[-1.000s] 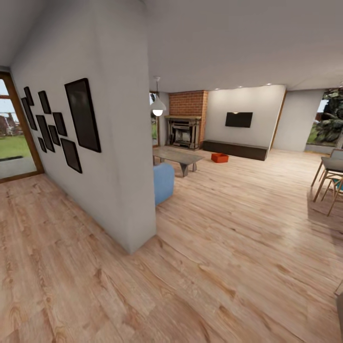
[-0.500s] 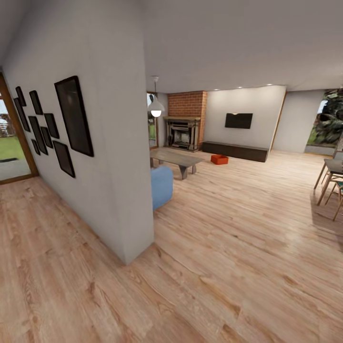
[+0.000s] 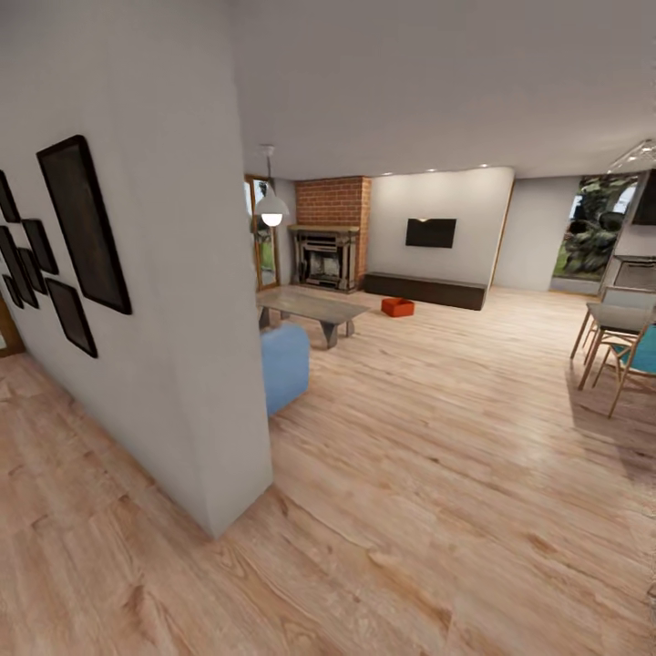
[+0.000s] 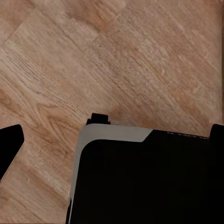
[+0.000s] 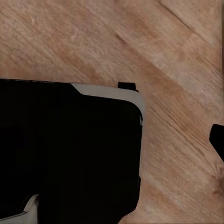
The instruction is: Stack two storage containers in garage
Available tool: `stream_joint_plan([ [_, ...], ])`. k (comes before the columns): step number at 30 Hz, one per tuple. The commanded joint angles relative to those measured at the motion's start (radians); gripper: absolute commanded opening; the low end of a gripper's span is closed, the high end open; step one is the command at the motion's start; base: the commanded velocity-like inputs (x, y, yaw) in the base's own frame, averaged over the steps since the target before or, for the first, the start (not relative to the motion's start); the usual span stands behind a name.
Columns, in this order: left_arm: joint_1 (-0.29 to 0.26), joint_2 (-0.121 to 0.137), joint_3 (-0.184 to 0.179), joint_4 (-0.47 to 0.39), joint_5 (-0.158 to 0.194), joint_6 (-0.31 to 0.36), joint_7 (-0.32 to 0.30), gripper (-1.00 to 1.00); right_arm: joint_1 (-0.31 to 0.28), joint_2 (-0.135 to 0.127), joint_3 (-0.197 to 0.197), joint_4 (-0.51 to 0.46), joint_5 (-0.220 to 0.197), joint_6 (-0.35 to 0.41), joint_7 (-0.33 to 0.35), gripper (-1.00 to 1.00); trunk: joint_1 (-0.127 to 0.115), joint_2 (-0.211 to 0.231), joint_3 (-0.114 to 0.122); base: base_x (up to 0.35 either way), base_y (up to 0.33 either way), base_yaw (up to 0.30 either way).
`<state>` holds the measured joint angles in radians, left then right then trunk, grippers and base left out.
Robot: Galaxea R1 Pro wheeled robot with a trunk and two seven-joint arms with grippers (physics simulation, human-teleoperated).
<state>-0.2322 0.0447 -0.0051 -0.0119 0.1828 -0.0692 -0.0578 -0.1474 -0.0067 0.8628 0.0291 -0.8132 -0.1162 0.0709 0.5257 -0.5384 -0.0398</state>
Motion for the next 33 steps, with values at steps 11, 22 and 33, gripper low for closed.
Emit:
stream_joint_plan([
  [11,0.000,0.001,-0.001,0.001,0.009,-0.003,-0.005,1.00,-0.001,0.001,0.007,0.003,-0.011,-0.004,0.007,1.00,0.001,-0.002,0.004,0.323,0.000,-0.174],
  [22,-0.001,0.001,-0.001,0.001,0.009,-0.003,-0.005,1.00,-0.001,0.001,0.007,0.003,-0.011,-0.004,0.007,1.00,0.001,-0.002,0.009,0.323,0.000,-0.161],
  [33,-0.001,0.001,-0.001,0.001,0.009,-0.003,-0.005,1.00,-0.001,0.001,0.008,0.003,-0.007,-0.003,0.007,1.00,0.001,-0.002,0.012,0.323,0.000,-0.070],
])
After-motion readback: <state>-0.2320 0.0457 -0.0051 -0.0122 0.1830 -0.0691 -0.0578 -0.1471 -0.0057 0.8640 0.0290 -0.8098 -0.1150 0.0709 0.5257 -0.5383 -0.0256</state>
